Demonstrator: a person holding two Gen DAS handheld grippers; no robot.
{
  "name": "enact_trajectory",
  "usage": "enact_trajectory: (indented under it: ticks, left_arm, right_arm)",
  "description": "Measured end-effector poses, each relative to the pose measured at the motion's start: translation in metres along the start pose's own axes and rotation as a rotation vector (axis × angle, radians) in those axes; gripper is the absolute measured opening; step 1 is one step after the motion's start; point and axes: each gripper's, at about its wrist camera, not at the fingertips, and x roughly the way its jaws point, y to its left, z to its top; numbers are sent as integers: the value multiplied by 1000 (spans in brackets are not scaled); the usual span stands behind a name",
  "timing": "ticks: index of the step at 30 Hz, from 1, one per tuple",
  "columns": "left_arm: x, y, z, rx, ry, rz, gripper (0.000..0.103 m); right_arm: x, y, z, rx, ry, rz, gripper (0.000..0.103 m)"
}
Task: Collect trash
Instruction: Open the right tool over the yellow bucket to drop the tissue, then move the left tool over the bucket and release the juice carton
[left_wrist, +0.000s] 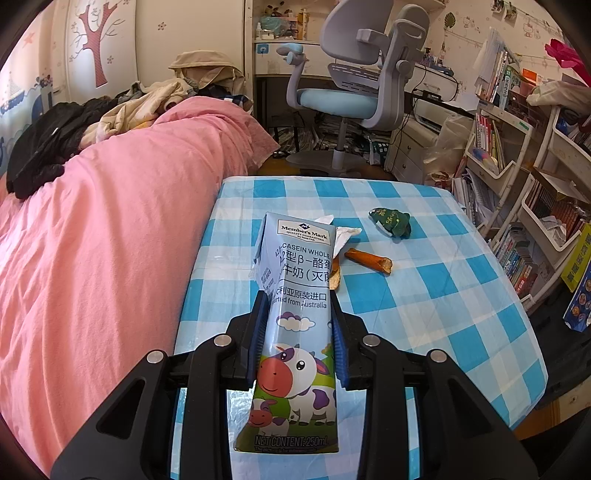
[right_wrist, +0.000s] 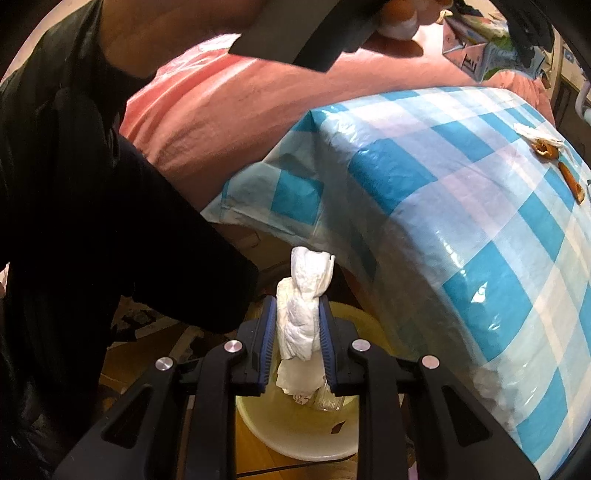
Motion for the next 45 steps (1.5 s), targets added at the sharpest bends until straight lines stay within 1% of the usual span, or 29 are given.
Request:
enact_trajectory:
  ticks: [3,4,6,9,12,13,14,17,19,21,22,24,25,26,28,31,32,34,35,36,39,41,42,43,45]
  left_arm:
    - [-1,0,-1,4,1,0,30]
    - [-1,0,-1,6,1,0,30]
    - [-2,-1,-3,11,0,0,30]
    - [-5,-1,-7,16,1,4,30]
    - [-10,0,-14,21,6,7,30]
    - [-12,0,-18,21,9,7,30]
    - [-14,0,-22,23,12,8,30]
    - [-24,0,-38,30,24,12,30]
    - [-31,-1,-50,22,37,4,30]
    - [-39,-6,-67,25,59,-4,30]
    - [-43,-9,-74,30,70,-7,30]
    - [-49,-17,-92,44,104,-20,30]
    - [-51,-20,-100,49,120,-24,30]
    - [-54,-23,-110,53,142,-29,30]
    - [-59,-27,-133,46,195,-44,30]
    - [-63,-33,-162,57,278,-62,30]
    - [-64,-38,-176,82,329,-71,30]
    - [-65,-45,-193,117,390,-84,32]
    - [-67,-47,-197,125,401,-84,37]
    - [-68,-47,-199,132,402,-82,44]
    - [-75,-42,-192,123,364,-59,55]
    - [-75,-37,-188,108,373,-62,58]
    - [-74,-35,-185,107,373,-65,58]
    - [-76,-34,-182,104,362,-64,58]
    - [-78,-33,-165,92,304,-75,59]
  right_arm:
    - [14,4,-4,-13,57,-2,32]
    - [16,6,-6,-20,67,-14,37]
    - [17,9,-8,-24,73,-22,40]
    - [11,10,-8,-6,46,-37,48]
    - [1,9,-9,25,13,-76,56]
    - [-3,8,-10,38,2,-93,64]
    - [-8,8,-12,54,-11,-114,68]
    - [-17,6,-22,101,-26,-151,71]
    - [-16,9,-30,99,-5,-201,74]
    - [-6,19,-39,57,48,-256,74]
    - [2,26,-44,17,79,-288,74]
    - [22,46,-53,-107,151,-360,74]
    - [26,51,-55,-146,167,-377,74]
    - [31,60,-58,-200,183,-394,75]
    - [33,67,-58,-231,184,-404,77]
    - [29,68,-58,-229,169,-407,80]
    - [28,67,-58,-224,164,-410,81]
    - [28,69,-59,-222,162,-411,83]
    - [29,70,-60,-226,167,-410,83]
    - [31,71,-62,-231,172,-407,83]
    - [36,76,-67,-245,197,-393,83]
    - [42,78,-69,-254,217,-380,84]
    - [43,79,-70,-260,223,-379,84]
    - [44,79,-70,-265,226,-381,84]
    - [47,76,-67,-253,223,-383,85]
